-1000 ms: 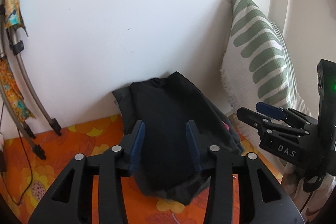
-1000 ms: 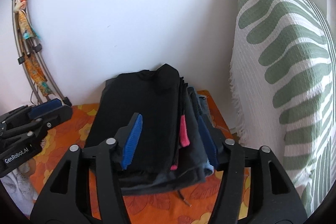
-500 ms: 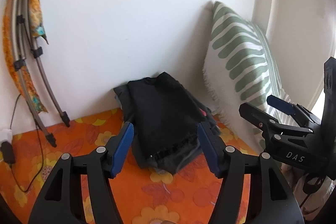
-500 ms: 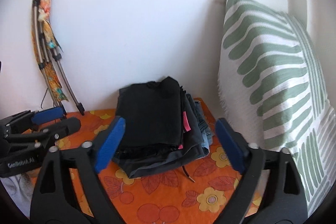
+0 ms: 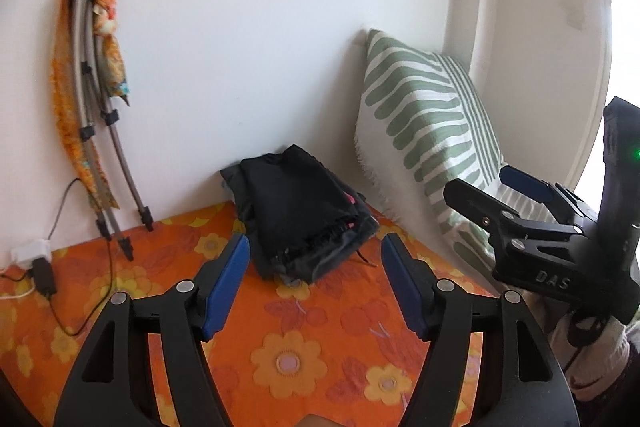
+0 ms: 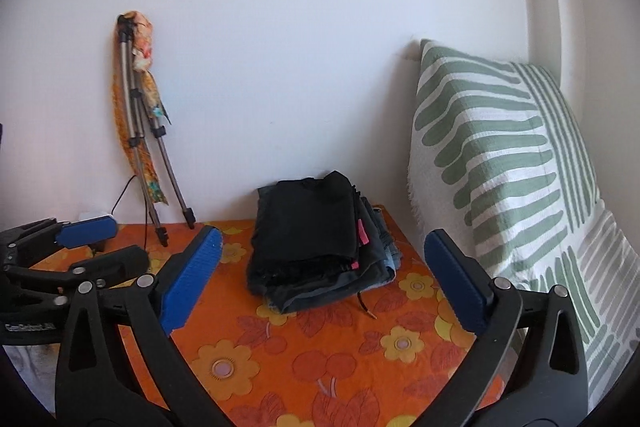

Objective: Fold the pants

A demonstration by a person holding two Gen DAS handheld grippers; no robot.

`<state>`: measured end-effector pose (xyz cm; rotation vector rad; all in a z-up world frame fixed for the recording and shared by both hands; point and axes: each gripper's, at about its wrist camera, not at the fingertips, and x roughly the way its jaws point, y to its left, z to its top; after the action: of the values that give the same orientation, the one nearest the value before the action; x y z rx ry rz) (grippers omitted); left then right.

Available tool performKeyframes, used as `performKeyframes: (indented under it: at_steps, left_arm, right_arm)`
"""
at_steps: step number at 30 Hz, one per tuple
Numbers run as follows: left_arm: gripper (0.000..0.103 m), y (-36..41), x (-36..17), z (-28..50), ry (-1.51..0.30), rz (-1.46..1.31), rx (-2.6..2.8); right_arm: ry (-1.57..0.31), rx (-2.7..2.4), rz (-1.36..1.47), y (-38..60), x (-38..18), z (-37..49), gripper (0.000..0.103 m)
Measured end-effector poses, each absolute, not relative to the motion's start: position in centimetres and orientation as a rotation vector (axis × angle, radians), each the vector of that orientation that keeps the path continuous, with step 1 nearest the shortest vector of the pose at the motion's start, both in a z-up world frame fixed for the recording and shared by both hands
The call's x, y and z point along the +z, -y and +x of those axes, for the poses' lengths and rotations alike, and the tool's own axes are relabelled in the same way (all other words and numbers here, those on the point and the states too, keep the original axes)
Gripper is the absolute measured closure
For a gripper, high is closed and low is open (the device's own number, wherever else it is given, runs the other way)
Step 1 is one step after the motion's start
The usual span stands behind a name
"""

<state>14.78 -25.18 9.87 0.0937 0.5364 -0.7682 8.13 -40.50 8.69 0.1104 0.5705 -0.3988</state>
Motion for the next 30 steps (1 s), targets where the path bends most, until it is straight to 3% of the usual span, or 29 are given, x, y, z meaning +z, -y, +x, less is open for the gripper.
performKeyframes:
  at_steps: [15, 30]
  left_arm:
    - [0.024, 18.8, 8.7, 5.8, -0.5, 0.125, -0.719]
    - [0.023, 14.2, 1.8, 7.6, -0.616, 0.087, -0.571]
  right_arm:
    - [-0.54, -0.357, 0.089, 33.2, 9.1, 0.6, 0.0]
    - [-0.581, -0.367, 0.054, 30.6, 4.9, 0.9, 0.0]
